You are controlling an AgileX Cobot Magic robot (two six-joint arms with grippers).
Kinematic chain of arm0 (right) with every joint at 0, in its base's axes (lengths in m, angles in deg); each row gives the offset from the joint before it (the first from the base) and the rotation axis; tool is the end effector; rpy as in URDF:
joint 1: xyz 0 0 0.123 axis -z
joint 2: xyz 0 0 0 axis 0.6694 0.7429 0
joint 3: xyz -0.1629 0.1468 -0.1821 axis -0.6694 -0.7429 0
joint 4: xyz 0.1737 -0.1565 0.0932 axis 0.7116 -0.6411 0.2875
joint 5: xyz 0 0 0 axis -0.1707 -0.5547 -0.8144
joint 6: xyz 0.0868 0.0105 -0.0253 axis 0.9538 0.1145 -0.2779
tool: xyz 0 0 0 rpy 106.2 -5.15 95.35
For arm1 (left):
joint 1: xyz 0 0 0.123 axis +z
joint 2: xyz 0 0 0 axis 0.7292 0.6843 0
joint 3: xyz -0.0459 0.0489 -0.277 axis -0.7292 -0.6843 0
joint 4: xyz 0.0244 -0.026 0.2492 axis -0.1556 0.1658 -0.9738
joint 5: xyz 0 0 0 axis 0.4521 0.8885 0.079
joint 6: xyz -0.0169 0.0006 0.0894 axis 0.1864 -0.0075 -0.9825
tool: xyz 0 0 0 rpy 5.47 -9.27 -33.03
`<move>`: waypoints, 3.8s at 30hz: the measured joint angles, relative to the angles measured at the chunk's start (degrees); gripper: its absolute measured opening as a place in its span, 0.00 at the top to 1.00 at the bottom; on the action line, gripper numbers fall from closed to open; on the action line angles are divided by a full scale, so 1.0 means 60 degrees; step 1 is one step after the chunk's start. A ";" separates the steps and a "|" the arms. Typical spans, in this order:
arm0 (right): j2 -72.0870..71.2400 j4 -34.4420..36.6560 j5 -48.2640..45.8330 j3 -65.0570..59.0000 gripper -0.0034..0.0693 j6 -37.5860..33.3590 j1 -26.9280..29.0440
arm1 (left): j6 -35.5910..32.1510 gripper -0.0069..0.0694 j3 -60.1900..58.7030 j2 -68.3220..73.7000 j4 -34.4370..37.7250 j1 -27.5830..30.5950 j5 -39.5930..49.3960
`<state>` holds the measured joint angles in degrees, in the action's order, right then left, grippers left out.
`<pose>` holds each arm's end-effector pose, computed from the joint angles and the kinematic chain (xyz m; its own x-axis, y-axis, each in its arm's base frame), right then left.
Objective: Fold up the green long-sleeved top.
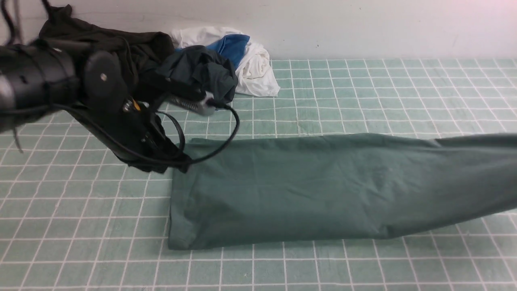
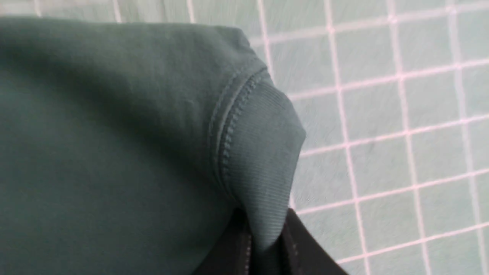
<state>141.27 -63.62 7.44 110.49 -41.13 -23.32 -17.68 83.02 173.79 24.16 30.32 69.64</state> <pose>0.3240 -0.1166 0.2805 -0.8939 0.1717 -0.4141 0.2398 0.9636 -0.1181 0.3140 -0.0977 0.2868 -0.7767 0.4086 -0.4793 0.4459 0.8942 0.0396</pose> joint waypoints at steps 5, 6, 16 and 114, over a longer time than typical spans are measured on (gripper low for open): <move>-0.0705 0.0210 -0.0728 0.1277 0.90 -0.0237 -0.1328 | 0.0000 0.91 0.0020 -0.2467 0.0000 0.0000 0.0879; -0.0706 0.0221 -0.0795 0.1389 0.90 -0.0260 -0.1510 | 0.0000 0.91 0.0020 -0.2555 0.0000 0.0000 0.0916; 0.0255 0.0723 -0.0256 0.2458 0.90 -0.0324 -0.7006 | 0.0010 0.91 -0.0619 -0.6327 -0.0362 0.0000 0.2638; -1.4664 0.0896 0.7364 -1.2375 0.97 0.2213 -0.3105 | 0.2882 0.91 -0.6835 -1.3879 -0.2723 0.0000 0.1314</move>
<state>53.29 -58.24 51.62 36.25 -27.86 -41.95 -0.38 42.01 90.52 7.82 30.32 77.52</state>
